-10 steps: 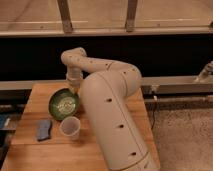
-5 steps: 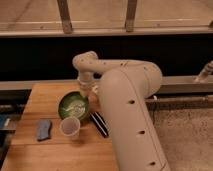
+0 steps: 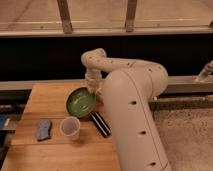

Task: Drag the ceramic bowl in a circle

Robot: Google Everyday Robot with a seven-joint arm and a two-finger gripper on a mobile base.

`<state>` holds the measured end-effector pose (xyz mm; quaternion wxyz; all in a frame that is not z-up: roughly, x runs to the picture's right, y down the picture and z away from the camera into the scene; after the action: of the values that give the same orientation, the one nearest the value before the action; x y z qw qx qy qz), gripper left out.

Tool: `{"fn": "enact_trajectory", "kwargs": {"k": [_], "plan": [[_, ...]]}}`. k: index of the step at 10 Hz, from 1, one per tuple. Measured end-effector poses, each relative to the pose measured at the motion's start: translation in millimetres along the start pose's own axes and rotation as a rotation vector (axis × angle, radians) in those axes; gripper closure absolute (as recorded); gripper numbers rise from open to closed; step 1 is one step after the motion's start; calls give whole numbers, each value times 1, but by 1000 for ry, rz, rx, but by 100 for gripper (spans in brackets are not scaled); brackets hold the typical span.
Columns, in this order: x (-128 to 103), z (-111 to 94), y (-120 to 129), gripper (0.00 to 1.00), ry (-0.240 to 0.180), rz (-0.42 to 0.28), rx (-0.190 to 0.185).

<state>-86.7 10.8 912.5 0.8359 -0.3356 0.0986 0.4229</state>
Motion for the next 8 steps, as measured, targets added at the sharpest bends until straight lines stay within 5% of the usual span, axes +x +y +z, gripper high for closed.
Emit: {"fn": "enact_trajectory", "kwargs": {"k": [4, 8], "plan": [[-53, 5, 30, 92, -17, -103, -22], [-52, 15, 83, 52, 20, -229, -65]]}}
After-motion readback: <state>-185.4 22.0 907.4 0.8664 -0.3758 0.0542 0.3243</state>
